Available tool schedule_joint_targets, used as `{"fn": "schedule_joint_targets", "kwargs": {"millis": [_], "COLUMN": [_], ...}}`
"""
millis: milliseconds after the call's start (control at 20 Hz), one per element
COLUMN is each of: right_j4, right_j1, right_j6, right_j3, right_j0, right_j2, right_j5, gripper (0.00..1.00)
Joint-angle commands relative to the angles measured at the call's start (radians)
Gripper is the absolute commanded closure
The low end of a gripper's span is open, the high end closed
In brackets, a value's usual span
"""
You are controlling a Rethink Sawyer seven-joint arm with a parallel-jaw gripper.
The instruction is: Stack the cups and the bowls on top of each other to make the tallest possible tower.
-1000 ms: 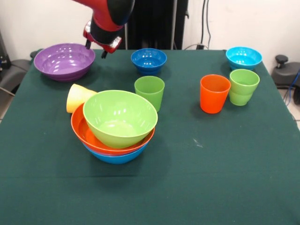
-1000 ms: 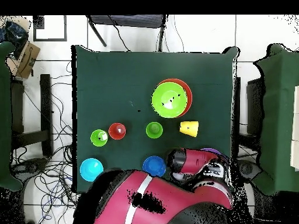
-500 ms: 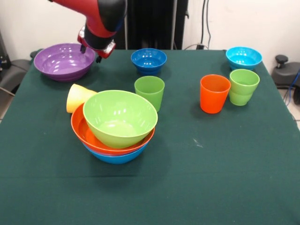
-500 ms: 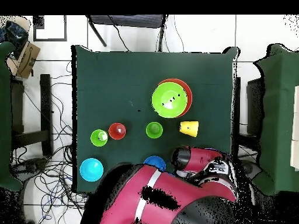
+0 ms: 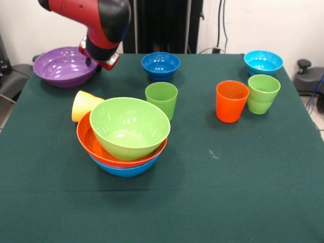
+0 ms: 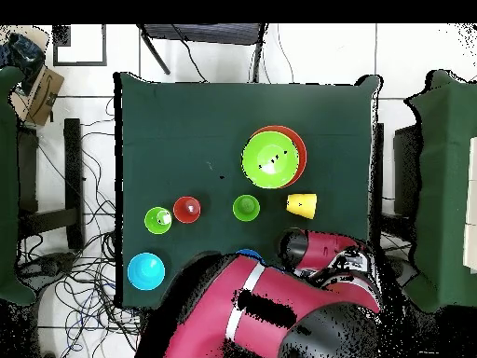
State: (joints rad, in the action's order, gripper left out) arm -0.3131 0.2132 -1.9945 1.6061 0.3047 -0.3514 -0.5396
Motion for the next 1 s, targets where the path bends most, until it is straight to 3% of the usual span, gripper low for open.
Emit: {"fn": "schedule_joint_targets", "kwargs": {"millis": [50, 650, 1000], "right_j4": [0.000, 0.033, 0.076], "right_j1": [-0.024, 0.037, 0.131], "right_j6": [-0.080, -0.103, -0.077], "right_j3": [-0.110, -0.088, -0.099], "right_j0": [0.003, -0.032, -0.063], "right_j2": [0.117, 0.104, 0.116], "right_j5": [0.141, 0.075, -0.078], "gripper": [1.00, 1.00, 1.00]}}
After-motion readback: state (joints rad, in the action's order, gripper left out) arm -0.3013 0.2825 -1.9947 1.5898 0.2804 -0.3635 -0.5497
